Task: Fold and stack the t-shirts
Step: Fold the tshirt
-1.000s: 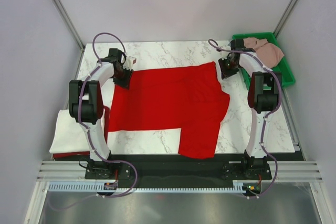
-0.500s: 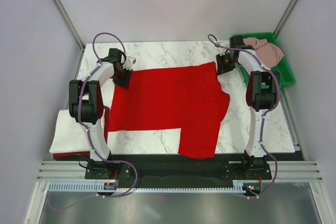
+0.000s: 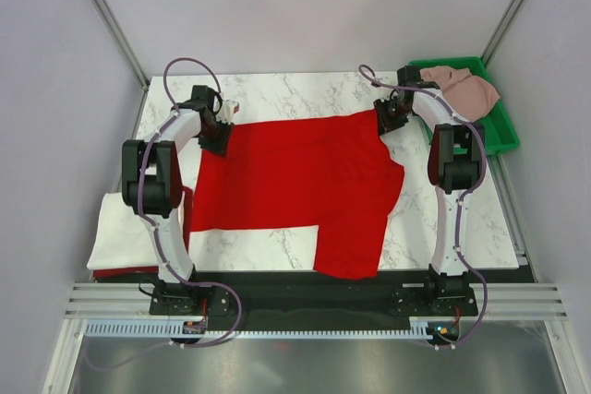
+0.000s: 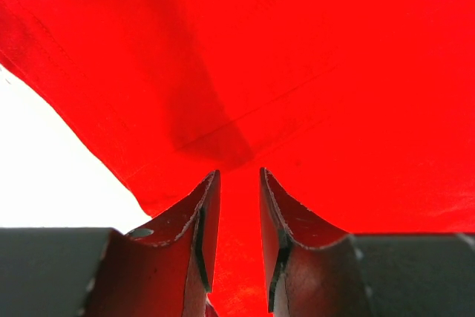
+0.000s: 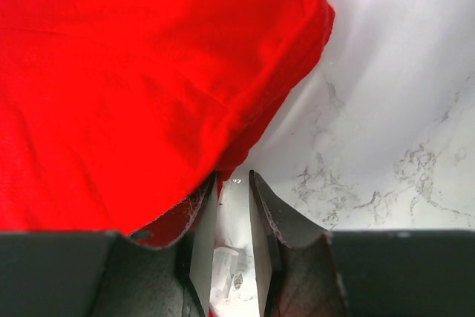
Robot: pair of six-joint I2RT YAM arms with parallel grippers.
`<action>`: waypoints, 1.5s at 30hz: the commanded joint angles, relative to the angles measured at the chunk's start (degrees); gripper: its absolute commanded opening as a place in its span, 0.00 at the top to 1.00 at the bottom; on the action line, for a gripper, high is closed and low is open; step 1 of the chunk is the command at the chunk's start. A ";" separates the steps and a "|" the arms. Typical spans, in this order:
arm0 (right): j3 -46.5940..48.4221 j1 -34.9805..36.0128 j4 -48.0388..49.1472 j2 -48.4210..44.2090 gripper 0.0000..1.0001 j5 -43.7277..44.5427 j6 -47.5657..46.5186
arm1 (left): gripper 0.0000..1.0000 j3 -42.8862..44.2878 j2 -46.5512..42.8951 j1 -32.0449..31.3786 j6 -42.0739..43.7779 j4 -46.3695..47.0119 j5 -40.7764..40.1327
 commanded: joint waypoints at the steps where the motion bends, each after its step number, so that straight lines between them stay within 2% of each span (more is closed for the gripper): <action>1: -0.20 0.20 -0.50 -1.73 0.68 0.20 -1.74 | 0.66 2.09 0.84 -0.29 1.88 0.64 -0.65; 13: -1.96 0.20 -0.33 -7.53 0.69 -1.21 -1.92 | 0.66 2.00 0.93 -0.29 1.27 0.82 0.23; 25: -3.11 1.43 -0.77 -4.73 0.69 -1.12 -2.10 | 0.66 2.53 1.19 -0.29 1.44 0.73 -0.04; 38: 0.14 3.28 -0.77 0.37 0.70 6.96 -3.07 | 0.66 1.83 0.31 -0.38 1.79 0.73 -0.65; 45: 1.81 3.28 0.90 2.48 0.71 15.57 -3.42 | 0.66 0.86 -0.30 -0.47 1.71 0.73 -1.18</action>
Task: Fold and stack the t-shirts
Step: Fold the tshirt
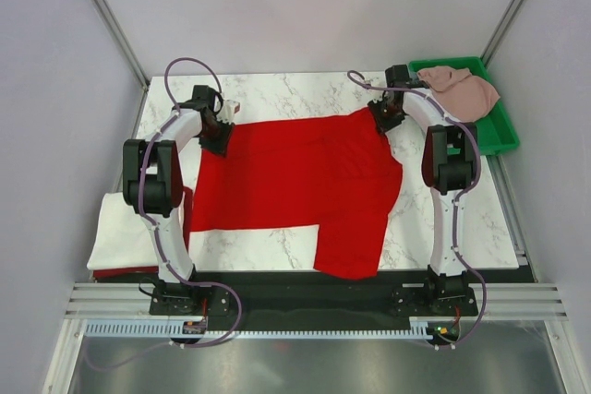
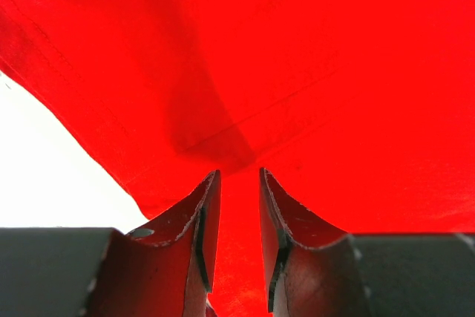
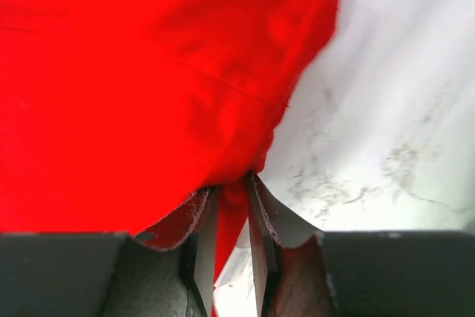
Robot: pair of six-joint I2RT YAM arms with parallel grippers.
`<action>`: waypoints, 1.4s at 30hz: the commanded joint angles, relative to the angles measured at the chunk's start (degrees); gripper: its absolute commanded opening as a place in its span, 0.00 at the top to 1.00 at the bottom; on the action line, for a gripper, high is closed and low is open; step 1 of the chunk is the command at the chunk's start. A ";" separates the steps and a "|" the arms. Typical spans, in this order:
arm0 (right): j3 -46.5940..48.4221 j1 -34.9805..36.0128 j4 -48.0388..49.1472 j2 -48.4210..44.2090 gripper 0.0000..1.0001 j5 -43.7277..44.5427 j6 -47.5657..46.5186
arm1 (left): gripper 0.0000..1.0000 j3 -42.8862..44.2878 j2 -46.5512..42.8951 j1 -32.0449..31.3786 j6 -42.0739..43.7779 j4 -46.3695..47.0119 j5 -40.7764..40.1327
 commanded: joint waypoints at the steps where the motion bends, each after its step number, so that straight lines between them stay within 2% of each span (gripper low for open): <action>1: 2.05 0.20 1.95 3.05 0.71 8.49 -0.97 | 0.66 0.34 -1.00 -0.25 2.03 0.71 -1.09; 11: 4.61 -0.50 3.80 3.32 0.73 14.75 0.44 | 0.66 2.09 -0.39 -0.34 2.21 2.28 -5.65; 17: 4.43 -1.91 3.80 2.35 0.73 15.10 1.40 | 0.66 9.91 5.57 -0.34 3.53 2.38 -7.16; 21: 3.90 -3.75 3.89 -1.42 0.72 10.37 2.54 | 0.66 14.74 9.27 -0.69 4.41 2.03 -7.16; 31: 1.36 -5.07 4.51 -4.86 0.71 9.21 3.25 | 0.66 18.53 15.43 -2.45 3.80 1.50 -7.16; 38: 1.88 -5.08 4.68 -5.56 0.71 -0.34 3.51 | 0.66 20.37 17.80 -2.89 3.62 1.32 -9.17; 42: 6.44 -4.99 4.77 -4.33 0.71 -6.32 3.69 | 0.67 20.64 17.72 -2.89 3.53 1.41 -9.88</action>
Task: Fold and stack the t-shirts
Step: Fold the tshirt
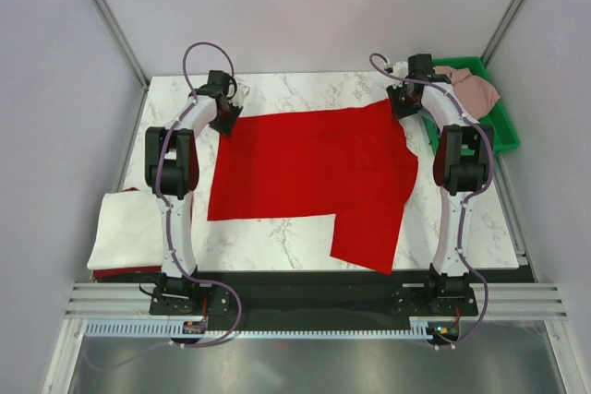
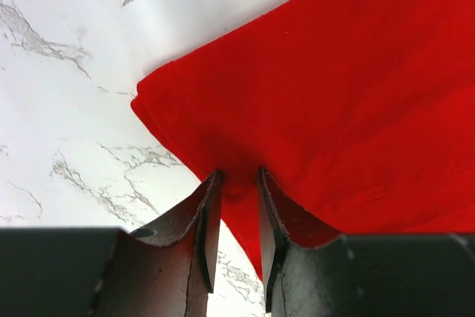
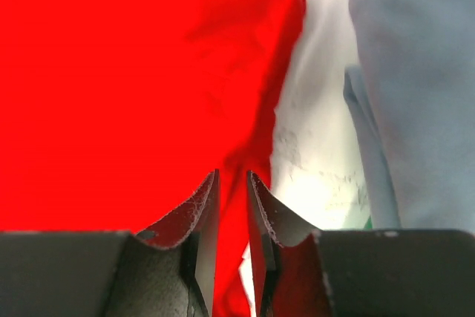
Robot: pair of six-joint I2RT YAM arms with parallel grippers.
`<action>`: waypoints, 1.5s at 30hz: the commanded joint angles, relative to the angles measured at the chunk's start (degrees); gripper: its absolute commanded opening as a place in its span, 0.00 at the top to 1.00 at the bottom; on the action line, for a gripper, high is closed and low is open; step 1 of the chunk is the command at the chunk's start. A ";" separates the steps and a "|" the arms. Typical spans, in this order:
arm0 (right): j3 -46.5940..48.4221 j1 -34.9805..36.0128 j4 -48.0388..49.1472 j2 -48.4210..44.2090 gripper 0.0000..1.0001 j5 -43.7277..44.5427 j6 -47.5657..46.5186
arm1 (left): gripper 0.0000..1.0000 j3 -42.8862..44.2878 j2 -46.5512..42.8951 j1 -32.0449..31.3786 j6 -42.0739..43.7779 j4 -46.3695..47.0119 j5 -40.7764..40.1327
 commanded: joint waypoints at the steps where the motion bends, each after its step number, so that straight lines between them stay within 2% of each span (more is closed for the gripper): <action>1: 5.79 0.39 1.21 -1.56 0.71 -7.80 0.72 | 0.68 0.88 2.33 -0.16 1.24 0.12 -1.31; 12: 16.34 0.74 2.61 7.05 0.71 -10.97 1.15 | 0.69 1.49 3.21 -0.24 1.85 0.21 -2.54; 30: 17.58 1.18 3.05 14.61 0.75 -6.50 0.36 | 0.71 5.62 6.63 0.20 2.47 1.17 -6.50; 38: 23.64 1.53 4.80 20.24 0.75 -5.09 -0.25 | 0.72 10.55 10.68 -0.07 2.29 1.35 -7.29; 45: 24.96 2.23 5.25 18.50 0.74 -6.93 -0.78 | 0.78 10.64 7.88 -0.60 0.54 1.61 -8.43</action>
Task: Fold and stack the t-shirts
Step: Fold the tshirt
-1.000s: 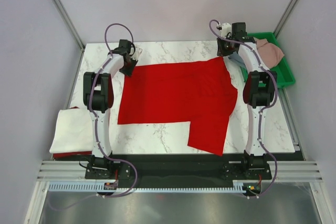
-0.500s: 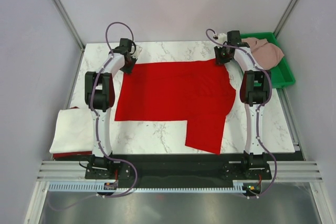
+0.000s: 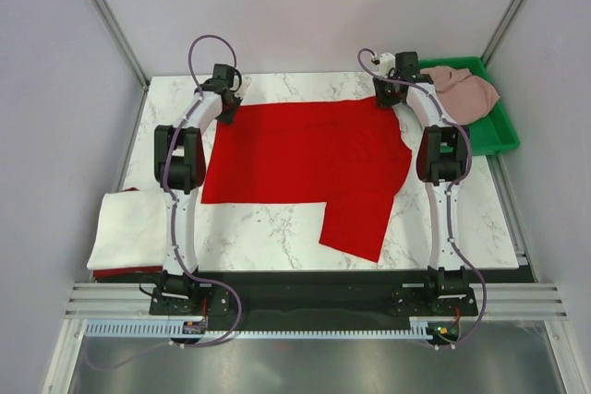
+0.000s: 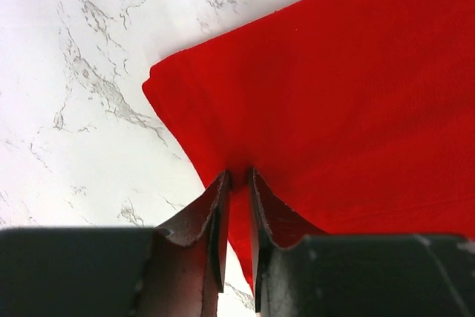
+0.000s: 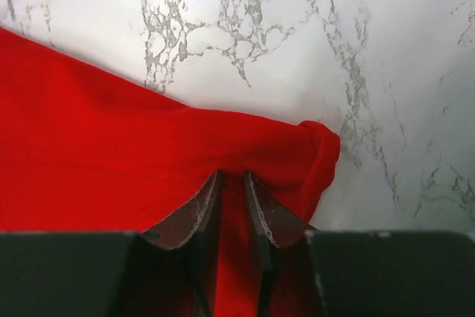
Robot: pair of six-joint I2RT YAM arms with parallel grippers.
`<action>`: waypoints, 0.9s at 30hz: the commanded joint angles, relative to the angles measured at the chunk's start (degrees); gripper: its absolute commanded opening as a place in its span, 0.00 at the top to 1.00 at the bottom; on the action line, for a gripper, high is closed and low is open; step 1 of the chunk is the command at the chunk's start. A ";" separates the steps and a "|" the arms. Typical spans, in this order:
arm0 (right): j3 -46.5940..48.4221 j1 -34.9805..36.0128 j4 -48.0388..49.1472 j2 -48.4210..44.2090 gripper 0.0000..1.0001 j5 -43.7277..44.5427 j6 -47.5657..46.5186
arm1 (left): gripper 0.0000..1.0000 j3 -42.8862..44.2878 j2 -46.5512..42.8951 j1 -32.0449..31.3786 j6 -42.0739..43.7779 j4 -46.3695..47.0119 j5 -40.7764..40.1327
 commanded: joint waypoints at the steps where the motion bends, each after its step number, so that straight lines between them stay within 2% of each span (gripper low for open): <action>1: 1.64 0.36 0.00 -1.57 0.73 -1.01 -1.11 | 0.75 -0.03 -2.50 -0.20 -1.06 -0.53 -2.00; 3: -0.28 0.35 -0.17 -7.10 0.69 -3.99 -2.42 | 0.65 -0.03 -7.34 -0.20 -1.68 -0.35 -2.71; 4: -1.69 0.01 -0.09 -9.56 0.67 -5.83 -3.04 | 0.58 -0.29 -12.76 -0.20 -1.85 -0.09 -2.72; 8: -16.44 -0.08 4.21 -28.18 0.62 -12.52 -7.25 | 0.47 -3.09 -24.92 -0.55 -2.30 -0.35 -0.88; 9: -19.16 -0.08 4.48 -31.09 0.60 -13.92 -8.30 | 0.40 -6.50 -27.55 -0.55 -2.03 -0.35 0.52; 10: -24.06 -0.08 4.48 -36.16 0.59 -14.19 -11.01 | 0.38 -8.27 -29.58 -0.55 -2.12 -0.79 0.71; 12: -29.45 -0.17 4.13 -40.76 0.59 -14.11 -13.40 | 0.38 -14.40 -34.95 -0.47 -2.12 -1.84 1.32; 14: -39.97 0.09 0.37 -48.48 0.59 -14.89 -20.51 | 0.38 -22.21 -39.85 -0.29 -1.94 -1.85 1.42; 15: -40.02 0.09 -0.69 -48.52 0.59 -14.90 -22.36 | 0.38 -24.79 -41.10 -0.29 -1.86 -1.85 1.50; 20: -62.14 1.84 -7.28 -59.31 0.59 -17.53 -31.32 | 0.38 -37.54 -47.17 0.85 -4.05 -2.11 5.10; 24: -80.48 8.68 -10.98 -70.27 0.59 -18.32 -39.93 | 0.40 -45.45 -49.11 1.38 -5.28 -1.85 6.25; 27: -86.68 12.38 -10.63 -76.80 0.58 -18.50 -42.50 | 0.41 -49.24 -49.37 2.17 -5.90 -0.80 6.34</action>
